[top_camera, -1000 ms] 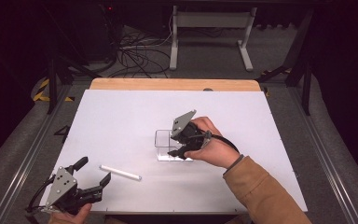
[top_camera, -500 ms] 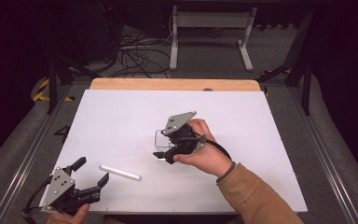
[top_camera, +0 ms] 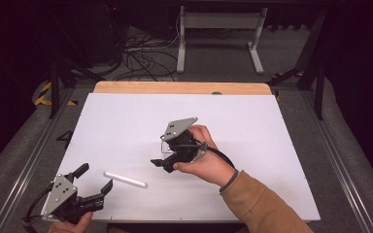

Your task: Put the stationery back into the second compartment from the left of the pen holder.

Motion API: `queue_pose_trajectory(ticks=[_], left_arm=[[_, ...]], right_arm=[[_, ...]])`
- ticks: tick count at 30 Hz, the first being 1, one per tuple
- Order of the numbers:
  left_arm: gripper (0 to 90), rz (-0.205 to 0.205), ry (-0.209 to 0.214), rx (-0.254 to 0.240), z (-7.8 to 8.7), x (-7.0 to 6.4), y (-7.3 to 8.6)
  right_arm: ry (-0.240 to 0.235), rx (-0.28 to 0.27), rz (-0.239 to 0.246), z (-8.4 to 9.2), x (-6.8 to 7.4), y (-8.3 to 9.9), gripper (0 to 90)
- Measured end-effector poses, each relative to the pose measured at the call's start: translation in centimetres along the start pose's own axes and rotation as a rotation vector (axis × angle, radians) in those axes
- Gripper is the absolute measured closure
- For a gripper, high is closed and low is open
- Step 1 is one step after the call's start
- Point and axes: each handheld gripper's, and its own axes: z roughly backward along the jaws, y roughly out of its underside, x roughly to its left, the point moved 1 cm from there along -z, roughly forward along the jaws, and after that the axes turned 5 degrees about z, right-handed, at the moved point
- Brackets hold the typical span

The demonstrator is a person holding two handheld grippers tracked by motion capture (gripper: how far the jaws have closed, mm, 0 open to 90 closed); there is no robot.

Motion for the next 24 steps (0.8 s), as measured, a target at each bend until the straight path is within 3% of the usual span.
queue_pose_trajectory(ticks=[2, 8, 11, 14, 24], left_arm=[[10.4, -0.001, -0.003, -0.001, 0.0, 0.0, 0.0], [10.4, 0.005, -0.010, -0.009, 0.2, 0.1, 0.0], [10.4, 0.008, -0.013, -0.009, 0.3, 0.1, 0.1], [10.4, 0.017, -0.012, -0.010, 0.2, 0.1, 0.1], [10.4, 0.014, -0.010, -0.011, 0.3, 0.2, 0.1]], right_arm=[[0.013, -0.022, -0.027, -0.4, 0.3, -0.2, 21.5], [0.019, -0.025, -0.023, -1.0, 1.0, -0.7, 28.3], [0.028, -0.032, -0.048, -1.6, 1.4, -1.0, 31.5], [0.011, -0.019, -0.047, -2.2, 1.7, -1.1, 38.3], [0.012, 0.027, -0.030, -5.0, 2.8, -1.4, 39.7]])
